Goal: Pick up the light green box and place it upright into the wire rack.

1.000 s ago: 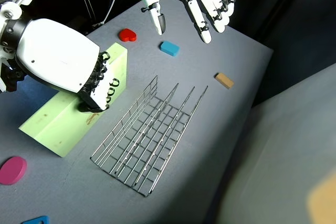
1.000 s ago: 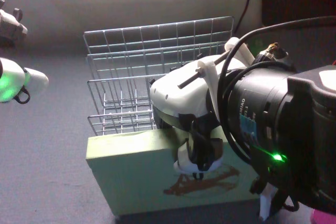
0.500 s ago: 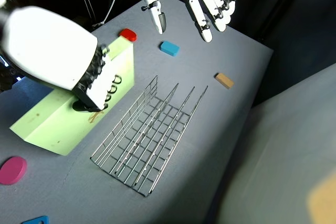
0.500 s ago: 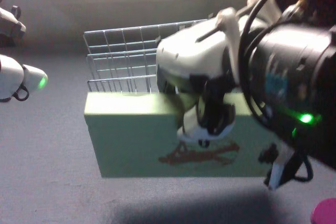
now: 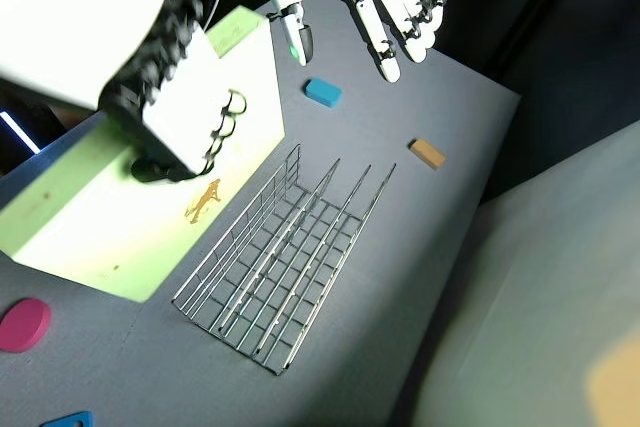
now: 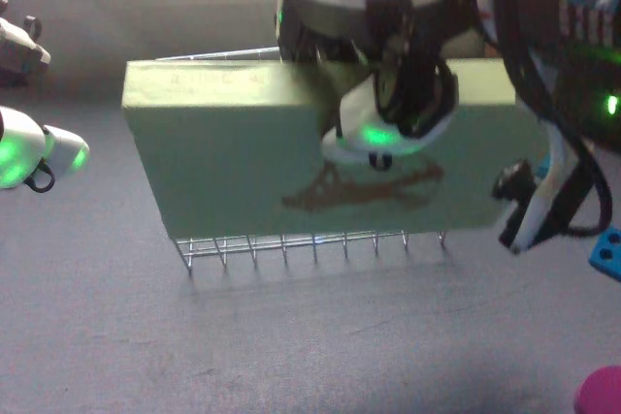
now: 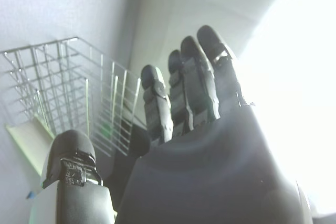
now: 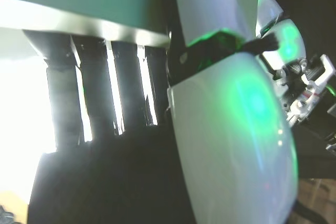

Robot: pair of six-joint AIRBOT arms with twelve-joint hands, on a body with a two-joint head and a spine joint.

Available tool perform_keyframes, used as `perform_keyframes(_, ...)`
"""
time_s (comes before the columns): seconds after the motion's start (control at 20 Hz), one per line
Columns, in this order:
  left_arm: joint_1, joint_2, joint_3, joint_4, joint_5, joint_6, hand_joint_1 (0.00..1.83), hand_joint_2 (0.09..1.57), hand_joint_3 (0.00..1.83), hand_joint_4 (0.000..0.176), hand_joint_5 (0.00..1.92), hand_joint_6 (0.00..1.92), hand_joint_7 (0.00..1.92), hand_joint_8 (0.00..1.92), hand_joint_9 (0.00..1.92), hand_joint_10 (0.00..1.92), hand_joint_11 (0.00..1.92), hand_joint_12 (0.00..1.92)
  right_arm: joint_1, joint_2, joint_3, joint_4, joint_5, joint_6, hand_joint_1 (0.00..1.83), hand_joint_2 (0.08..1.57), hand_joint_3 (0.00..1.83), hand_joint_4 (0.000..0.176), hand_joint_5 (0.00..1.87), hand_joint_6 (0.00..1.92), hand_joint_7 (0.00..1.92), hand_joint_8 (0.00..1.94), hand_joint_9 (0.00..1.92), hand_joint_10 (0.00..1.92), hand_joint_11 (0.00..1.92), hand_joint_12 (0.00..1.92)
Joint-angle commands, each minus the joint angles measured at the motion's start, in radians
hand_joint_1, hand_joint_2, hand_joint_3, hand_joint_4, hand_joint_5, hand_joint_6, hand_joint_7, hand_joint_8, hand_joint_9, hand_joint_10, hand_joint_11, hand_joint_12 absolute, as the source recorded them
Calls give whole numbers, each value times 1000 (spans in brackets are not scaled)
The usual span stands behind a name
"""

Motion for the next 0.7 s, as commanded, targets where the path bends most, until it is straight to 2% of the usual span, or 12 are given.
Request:
perform_keyframes(0.0,-9,4,-2,80,-14,8,154,1172,0,81,368,2,255,3,252,2,0,730,26,1,8,-110,47,-3,1358,1174,1,0,814,983,869,1216,819,1469,767,1513)
perform_keyframes(0.05,-9,4,-3,79,-14,8,155,1172,0,80,371,3,258,4,258,4,0,731,38,1,16,-110,55,-5,1259,1153,0,0,882,950,944,1231,856,1281,774,1509)
perform_keyframes(0.1,-9,4,-3,79,-14,8,156,1172,0,80,371,3,262,5,266,7,0,732,51,-2,24,-110,59,-10,1240,1146,0,0,897,943,962,1227,880,1206,784,1503)
perform_keyframes(0.15,-9,4,-3,78,-14,8,156,1172,0,80,371,3,263,5,267,7,0,733,60,-6,31,-110,63,-13,1334,1167,2,0,817,994,897,1198,837,1409,766,1527)
perform_keyframes(0.2,-9,4,-3,77,-14,8,158,1171,0,80,371,2,260,4,261,4,0,733,70,-15,38,-112,68,-17,1353,1172,2,0,799,1007,882,1195,827,1450,760,1534)
perform_keyframes(0.4,-9,4,-1,76,-14,19,169,1165,0,79,381,5,268,5,262,3,0,730,62,-32,48,-184,91,-14,1357,1176,1,0,799,1007,862,1211,829,1468,764,1530)
perform_keyframes(0.65,-8,4,0,70,-10,19,172,1164,0,79,385,5,267,3,264,3,0,731,29,-62,91,-188,123,-5,1357,1173,0,0,809,1014,873,1198,820,1467,761,1546)
